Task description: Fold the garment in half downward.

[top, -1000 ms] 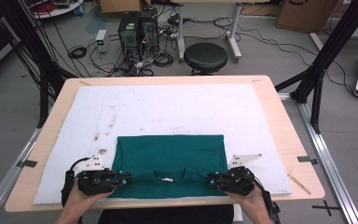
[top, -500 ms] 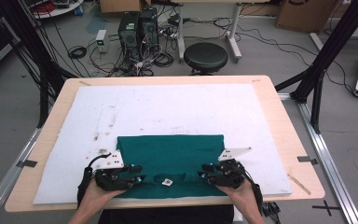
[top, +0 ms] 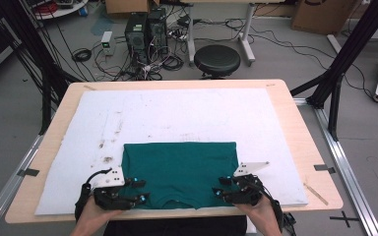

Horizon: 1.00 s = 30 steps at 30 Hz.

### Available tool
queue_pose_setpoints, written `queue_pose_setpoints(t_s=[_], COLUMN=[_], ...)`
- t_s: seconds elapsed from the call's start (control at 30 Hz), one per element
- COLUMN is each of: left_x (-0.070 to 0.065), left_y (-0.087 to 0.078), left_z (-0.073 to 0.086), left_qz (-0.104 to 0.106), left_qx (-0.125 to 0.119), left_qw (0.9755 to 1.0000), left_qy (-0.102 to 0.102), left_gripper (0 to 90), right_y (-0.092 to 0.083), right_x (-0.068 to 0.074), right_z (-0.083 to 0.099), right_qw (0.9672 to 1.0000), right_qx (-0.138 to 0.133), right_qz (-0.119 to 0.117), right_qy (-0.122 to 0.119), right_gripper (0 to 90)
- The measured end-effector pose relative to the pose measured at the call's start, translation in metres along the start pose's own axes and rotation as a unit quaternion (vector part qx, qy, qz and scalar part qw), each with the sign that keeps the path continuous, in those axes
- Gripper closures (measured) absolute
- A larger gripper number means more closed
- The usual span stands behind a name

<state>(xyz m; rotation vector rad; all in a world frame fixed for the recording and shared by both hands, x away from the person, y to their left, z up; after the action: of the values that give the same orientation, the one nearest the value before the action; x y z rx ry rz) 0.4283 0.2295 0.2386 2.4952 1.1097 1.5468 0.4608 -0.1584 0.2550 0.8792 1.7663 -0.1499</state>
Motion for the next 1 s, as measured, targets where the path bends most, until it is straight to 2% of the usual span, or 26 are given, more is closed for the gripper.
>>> queue_pose_setpoints(t_s=[0.13, 0.3, 0.47, 0.57, 0.63, 0.8, 0.9, 0.97, 1.0], left_x=[0.013, 0.035, 0.052, 0.065, 0.077, 0.108, 0.121, 0.126, 0.128], left_y=[-0.010, -0.020, -0.026, -0.023, -0.018, 0.000, 0.007, 0.010, 0.012], left_z=[-0.010, -0.023, -0.037, -0.043, -0.046, -0.047, -0.042, -0.040, -0.039], left_qz=[-0.021, -0.053, -0.092, -0.128, -0.146, -0.175, -0.188, -0.197, -0.195], left_qx=[-0.027, -0.054, -0.070, -0.077, -0.074, -0.057, -0.044, -0.033, -0.031], left_qw=[0.9993, 0.9966, 0.9923, 0.9873, 0.9841, 0.9779, 0.9749, 0.9734, 0.9734], left_qy=[-0.012, -0.033, -0.044, -0.054, -0.068, -0.100, -0.111, -0.113, -0.115], left_gripper=[48.7, 43.4, 43.6, 43.8, 44.2, 45.1, 46.1, 47.2, 47.3], right_y=[-0.003, -0.010, -0.014, -0.012, -0.009, -0.003, -0.003, -0.005, -0.005], right_x=[-0.008, -0.020, -0.038, -0.048, -0.055, -0.064, -0.066, -0.068, -0.070], right_z=[-0.004, -0.010, -0.017, -0.019, -0.020, -0.022, -0.021, -0.021, -0.021], right_qw=[0.9996, 0.9980, 0.9953, 0.9936, 0.9926, 0.9912, 0.9902, 0.9893, 0.9889], right_qx=[-0.016, -0.031, -0.042, -0.041, -0.042, -0.035, -0.036, -0.038, -0.040], right_qz=[0.020, 0.050, 0.077, 0.091, 0.098, 0.109, 0.115, 0.120, 0.122], right_qy=[0.012, 0.025, 0.040, 0.051, 0.060, 0.066, 0.071, 0.073, 0.075], right_gripper=[36.9, 33.8, 33.8, 32.8, 32.2, 31.0, 30.8, 30.8, 30.6])
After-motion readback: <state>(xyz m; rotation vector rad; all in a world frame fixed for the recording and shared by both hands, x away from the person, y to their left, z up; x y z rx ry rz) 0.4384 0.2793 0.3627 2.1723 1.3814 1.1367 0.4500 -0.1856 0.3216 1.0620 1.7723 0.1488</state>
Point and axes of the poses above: each handheld gripper's, and its own axes: y roughly forward along the jaws, z roughly out of its underside, x roughly to its left, the point moved 2 cm from there along y, roughly forward along the jaws, and after that the axes turned 11 degrees about -y, right-handed, at the moved point
